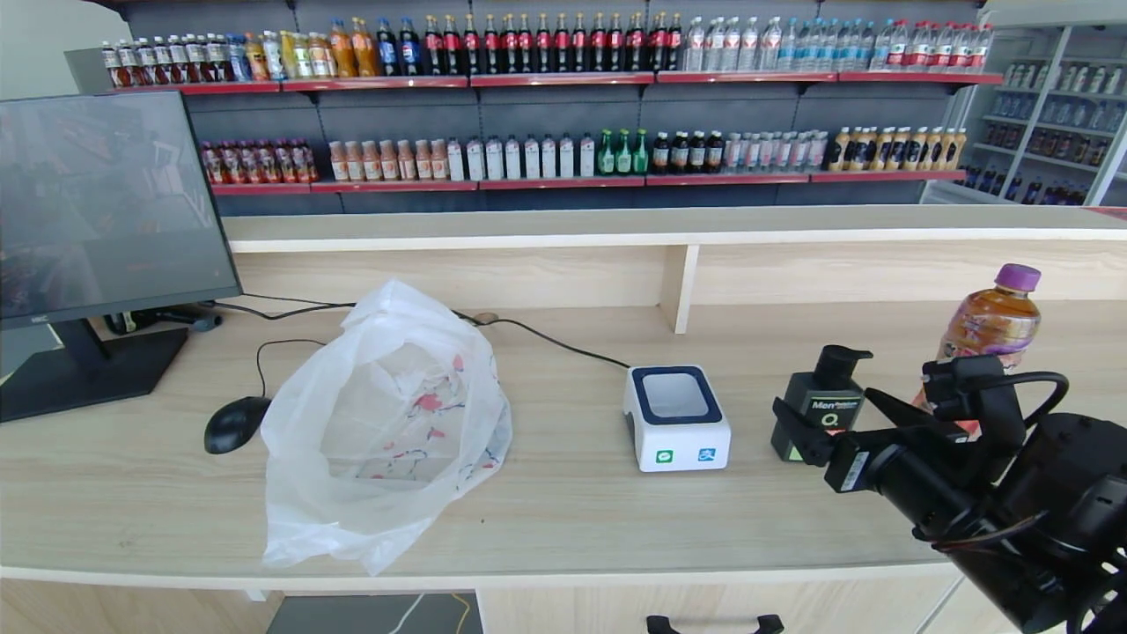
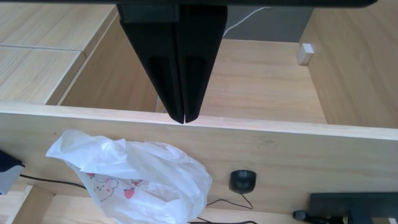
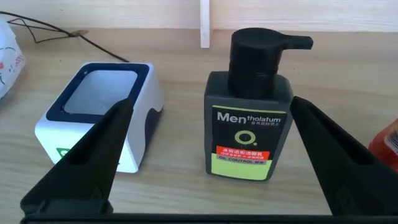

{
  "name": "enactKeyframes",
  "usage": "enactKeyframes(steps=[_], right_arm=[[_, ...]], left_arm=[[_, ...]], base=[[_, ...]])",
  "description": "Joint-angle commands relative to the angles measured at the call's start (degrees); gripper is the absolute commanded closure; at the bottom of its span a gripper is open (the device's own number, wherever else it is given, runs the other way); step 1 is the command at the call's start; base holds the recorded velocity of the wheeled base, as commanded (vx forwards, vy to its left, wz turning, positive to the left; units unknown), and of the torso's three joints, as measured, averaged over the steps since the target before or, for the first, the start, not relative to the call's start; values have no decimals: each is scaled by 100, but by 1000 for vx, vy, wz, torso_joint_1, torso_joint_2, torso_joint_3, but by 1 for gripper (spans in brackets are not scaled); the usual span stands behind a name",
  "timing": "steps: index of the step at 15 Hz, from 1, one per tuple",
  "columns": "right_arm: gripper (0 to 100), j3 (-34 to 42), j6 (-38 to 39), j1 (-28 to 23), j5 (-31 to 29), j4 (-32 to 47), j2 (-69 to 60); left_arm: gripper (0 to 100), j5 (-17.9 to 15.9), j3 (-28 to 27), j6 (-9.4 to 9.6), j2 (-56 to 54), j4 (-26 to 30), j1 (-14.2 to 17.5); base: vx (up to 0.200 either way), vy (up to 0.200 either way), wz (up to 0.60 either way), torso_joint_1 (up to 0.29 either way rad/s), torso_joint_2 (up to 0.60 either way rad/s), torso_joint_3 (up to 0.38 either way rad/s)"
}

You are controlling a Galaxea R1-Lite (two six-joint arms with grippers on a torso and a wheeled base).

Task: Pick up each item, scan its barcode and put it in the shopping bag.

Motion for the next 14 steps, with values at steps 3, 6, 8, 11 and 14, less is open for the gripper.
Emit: enactKeyframes(steps=[3,6,8,11,14], right_arm=[[0,-232,45,-11,-2,-6,338],[0,-232,45,-11,-2,-6,355],[0,-214,54,-29,-2,-6,355],[0,-196,54,-29,-2,-6,311],[0,-240,45,-46,-2,-6,302]], left_arm=[[100,0,-6,-1,-2,1,0],[100,0,2,-1,-2,1,0],[100,0,-6,-1,-2,1,0],[100,0,2,-1,-2,1,0],[100,0,2,-1,-2,1,0]], base=[[0,0,0,0,0,0],[0,0,0,0,0,0],[0,0,0,0,0,0],[0,0,0,0,0,0],[0,0,0,0,0,0]])
